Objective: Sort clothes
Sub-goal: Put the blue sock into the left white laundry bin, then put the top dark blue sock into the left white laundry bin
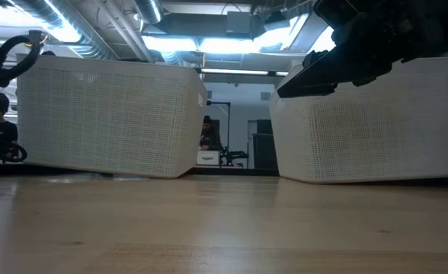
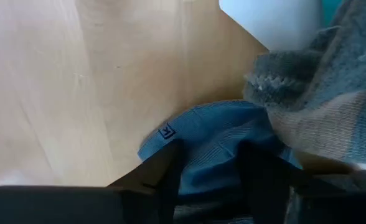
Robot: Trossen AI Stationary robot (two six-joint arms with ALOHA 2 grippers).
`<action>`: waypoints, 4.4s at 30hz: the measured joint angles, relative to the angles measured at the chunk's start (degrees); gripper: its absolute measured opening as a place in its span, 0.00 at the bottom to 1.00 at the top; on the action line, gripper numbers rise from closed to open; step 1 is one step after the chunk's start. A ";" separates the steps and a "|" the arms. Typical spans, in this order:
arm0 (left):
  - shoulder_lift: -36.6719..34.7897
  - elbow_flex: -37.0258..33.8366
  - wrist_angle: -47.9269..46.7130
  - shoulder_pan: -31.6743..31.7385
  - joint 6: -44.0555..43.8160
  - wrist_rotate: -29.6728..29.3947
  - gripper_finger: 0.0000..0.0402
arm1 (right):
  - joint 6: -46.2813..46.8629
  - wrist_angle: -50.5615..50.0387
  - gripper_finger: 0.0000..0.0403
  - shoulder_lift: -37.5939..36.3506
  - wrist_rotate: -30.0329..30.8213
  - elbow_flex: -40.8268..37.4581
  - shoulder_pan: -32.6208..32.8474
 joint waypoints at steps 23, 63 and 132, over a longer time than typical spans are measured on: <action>0.15 3.26 -2.97 0.18 5.12 -2.16 0.01 | -1.36 3.84 0.66 4.13 0.04 -0.02 0.00; -37.10 16.27 10.29 23.79 29.20 -55.65 0.03 | -1.36 4.72 0.66 4.13 0.02 -0.02 0.00; -42.61 12.95 7.06 43.90 22.77 -25.33 0.50 | -1.35 2.97 0.66 4.11 0.02 0.00 0.00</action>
